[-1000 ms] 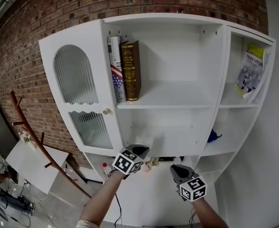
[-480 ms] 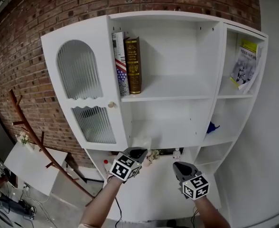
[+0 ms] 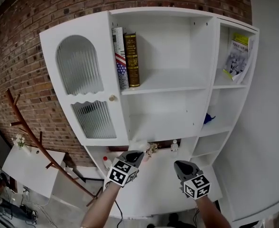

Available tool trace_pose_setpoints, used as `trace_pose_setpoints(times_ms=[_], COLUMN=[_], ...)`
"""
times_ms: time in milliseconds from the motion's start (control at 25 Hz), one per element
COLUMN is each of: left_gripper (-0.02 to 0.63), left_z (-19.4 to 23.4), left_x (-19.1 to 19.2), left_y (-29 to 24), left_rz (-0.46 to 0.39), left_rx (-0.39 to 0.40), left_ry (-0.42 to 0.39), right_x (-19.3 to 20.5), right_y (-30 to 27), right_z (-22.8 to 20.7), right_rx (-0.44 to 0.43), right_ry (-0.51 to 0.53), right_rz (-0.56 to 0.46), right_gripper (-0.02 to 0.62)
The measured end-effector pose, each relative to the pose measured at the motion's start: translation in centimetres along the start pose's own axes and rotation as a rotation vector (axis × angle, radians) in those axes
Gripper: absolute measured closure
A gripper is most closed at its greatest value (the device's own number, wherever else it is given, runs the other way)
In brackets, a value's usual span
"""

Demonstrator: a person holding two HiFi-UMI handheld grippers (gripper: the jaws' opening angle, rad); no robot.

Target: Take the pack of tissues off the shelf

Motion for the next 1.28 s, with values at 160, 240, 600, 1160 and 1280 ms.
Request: trace_pose_setpoints(times_ms=[160,240,600,1160,1280], left_gripper=[0.581,0.581,0.581,0.581,0.581], left_z=[-0.4,-0.6,-3.0,-7.9,-8.7], left_x=[1.0,1.1,1.2,1.5,1.9], left_y=[0.7,1.0,1.1,1.0,1.4], left_rz=[-0.002,-0.005,-0.011,-0.055,-0.067], left_rx=[-0.013,-0.021,-0.076,-0.176,-0.194], left_ry=[0.016,0.022,0.027,0.073,0.087], right_x=[0.3,0.2,0.4,2.1,2.6], right_y=[0.8,1.2,2.2,4.5,5.0], right_z=[-0.2,-0.5,-2.9,-7.5,-8.2], right_rx=[0.017,0.022,0.018,-0.020,-0.020], right_ry=[0.006,0.010,0.023,0.022,0.010], right_rz=[0.006,0.005,-0.007,-0.009,-0.007], right_gripper=[0.561,0.561,0.561,0.561,0.561])
Point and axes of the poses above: the fingertips, and each gripper's own axes: y backward along the fingers, z to its left, x out of its underside, the point moved 4 cm from there along y, backward along the fingers, and after that the axes turned 11 degrees about x, right-handed, at the moved point
